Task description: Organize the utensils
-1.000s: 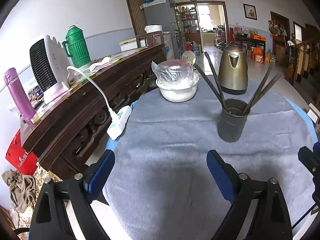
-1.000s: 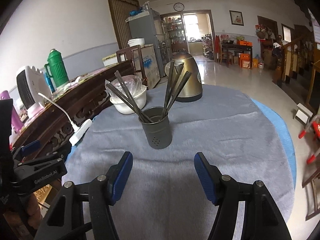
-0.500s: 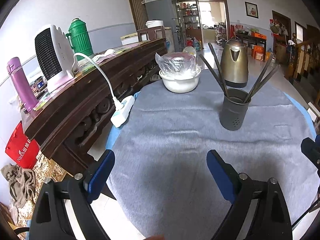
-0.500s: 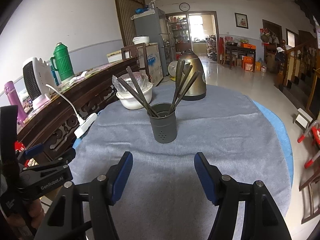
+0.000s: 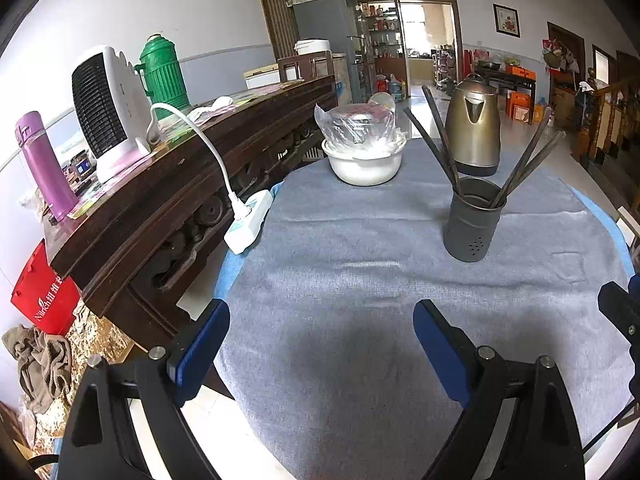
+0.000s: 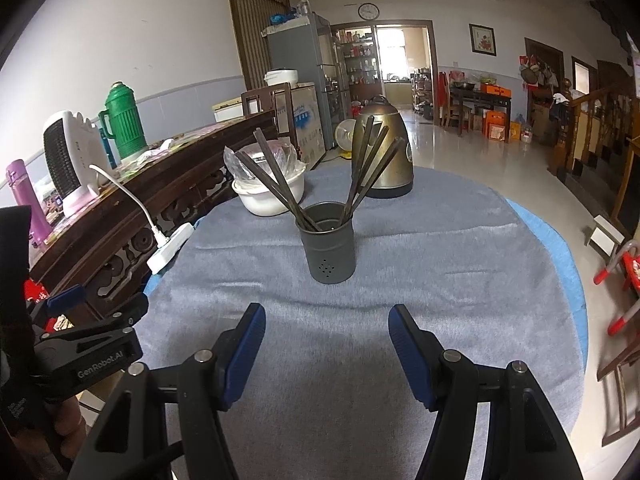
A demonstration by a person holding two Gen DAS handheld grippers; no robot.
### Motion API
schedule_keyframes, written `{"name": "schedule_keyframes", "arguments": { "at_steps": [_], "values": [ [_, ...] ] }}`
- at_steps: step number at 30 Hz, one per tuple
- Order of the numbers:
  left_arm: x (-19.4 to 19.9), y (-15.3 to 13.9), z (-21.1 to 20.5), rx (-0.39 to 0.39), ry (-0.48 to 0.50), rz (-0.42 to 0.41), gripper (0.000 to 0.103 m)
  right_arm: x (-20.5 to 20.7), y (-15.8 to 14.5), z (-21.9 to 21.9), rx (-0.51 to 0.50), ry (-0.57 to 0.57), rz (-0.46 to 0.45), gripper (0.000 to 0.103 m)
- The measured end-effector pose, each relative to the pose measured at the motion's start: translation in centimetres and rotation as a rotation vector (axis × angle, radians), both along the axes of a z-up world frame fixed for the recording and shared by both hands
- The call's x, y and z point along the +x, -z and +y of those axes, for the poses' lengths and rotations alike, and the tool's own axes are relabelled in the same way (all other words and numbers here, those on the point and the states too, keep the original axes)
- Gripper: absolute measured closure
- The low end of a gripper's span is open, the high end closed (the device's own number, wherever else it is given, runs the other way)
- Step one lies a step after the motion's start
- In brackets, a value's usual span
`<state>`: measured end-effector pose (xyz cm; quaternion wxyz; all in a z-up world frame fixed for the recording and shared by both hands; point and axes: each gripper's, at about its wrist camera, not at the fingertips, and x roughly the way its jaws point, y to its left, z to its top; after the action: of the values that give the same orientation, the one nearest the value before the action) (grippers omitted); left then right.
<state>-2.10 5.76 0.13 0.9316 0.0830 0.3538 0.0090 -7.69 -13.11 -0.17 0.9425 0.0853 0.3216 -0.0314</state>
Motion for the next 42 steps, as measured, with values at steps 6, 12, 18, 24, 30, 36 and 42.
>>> {"name": "schedule_keyframes", "arguments": {
  "at_steps": [6, 12, 18, 24, 30, 36, 42],
  "values": [
    [0.3, 0.2, 0.0, 0.003, -0.002, 0.012, 0.010, 0.3, 0.3, -0.1, 0.006, -0.001, 0.009, 0.035],
    [0.3, 0.2, -0.1, 0.003, 0.004, 0.014, 0.010, 0.2, 0.2, -0.4, 0.012, 0.010, 0.001, 0.035],
    [-0.1, -0.2, -0.1, 0.002, 0.009, 0.005, 0.010, -0.1, -0.2, -0.3, 0.011, 0.016, -0.008, 0.035],
    [-0.6, -0.6, 0.2, -0.005, 0.006, -0.005, 0.010, -0.6, -0.6, 0.1, 0.004, 0.011, -0.016, 0.035],
    [-1.6, -1.1, 0.3, -0.010, 0.012, -0.018, 0.010, -1.4, -1.1, 0.2, 0.001, 0.014, -0.029, 0.035],
    [-3.1, -2.1, 0.5, -0.012, 0.016, -0.045, 0.010, -2.8, -2.0, 0.5, -0.002, 0.017, -0.052, 0.035],
    [-4.7, -3.3, 0.7, -0.010, 0.020, -0.077, 0.010, -4.4, -3.1, 0.7, 0.002, 0.016, -0.091, 0.035]
  ]
}}
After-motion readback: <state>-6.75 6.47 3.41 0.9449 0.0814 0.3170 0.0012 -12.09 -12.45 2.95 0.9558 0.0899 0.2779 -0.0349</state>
